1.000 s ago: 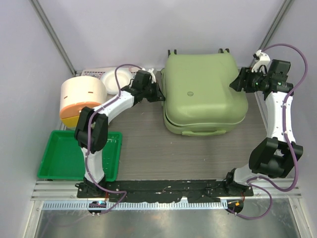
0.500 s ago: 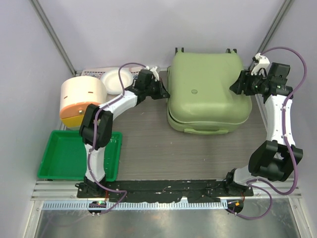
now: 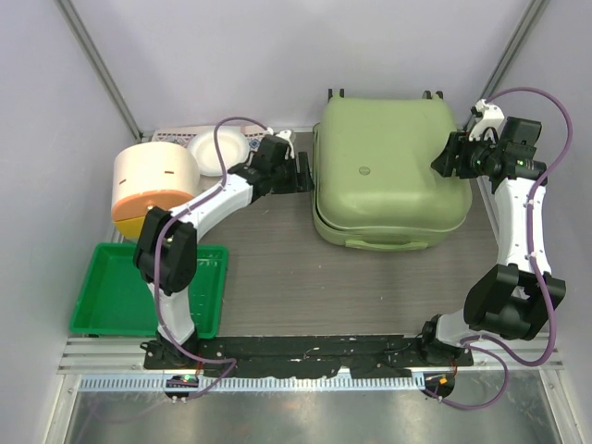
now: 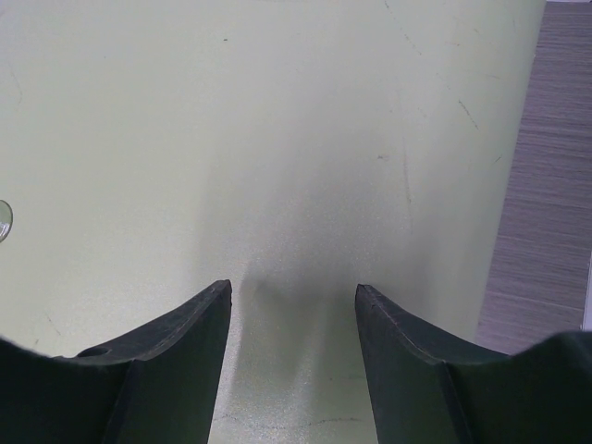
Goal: Open, take out, and arrange the luggage
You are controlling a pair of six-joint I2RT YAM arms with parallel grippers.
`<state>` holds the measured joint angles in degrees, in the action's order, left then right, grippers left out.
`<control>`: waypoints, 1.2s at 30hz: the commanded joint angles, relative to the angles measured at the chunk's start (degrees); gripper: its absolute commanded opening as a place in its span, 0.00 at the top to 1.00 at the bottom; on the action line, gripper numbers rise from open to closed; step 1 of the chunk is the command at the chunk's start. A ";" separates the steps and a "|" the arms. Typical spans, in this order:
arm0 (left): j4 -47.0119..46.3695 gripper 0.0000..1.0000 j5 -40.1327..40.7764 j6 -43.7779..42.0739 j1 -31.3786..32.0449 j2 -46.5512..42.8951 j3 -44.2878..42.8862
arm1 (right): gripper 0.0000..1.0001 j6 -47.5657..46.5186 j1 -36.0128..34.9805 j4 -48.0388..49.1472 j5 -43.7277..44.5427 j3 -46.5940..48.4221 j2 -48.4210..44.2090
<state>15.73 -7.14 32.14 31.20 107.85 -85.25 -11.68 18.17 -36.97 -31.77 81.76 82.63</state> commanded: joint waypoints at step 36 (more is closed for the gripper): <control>7.58 0.18 3.85 -2.36 1.94 15.36 -13.47 | 0.36 0.34 0.28 -0.64 1.45 1.13 -1.77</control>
<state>23.94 3.92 29.12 33.65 120.05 -99.90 -11.31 18.17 -36.99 -30.63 81.87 82.61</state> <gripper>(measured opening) 0.774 0.628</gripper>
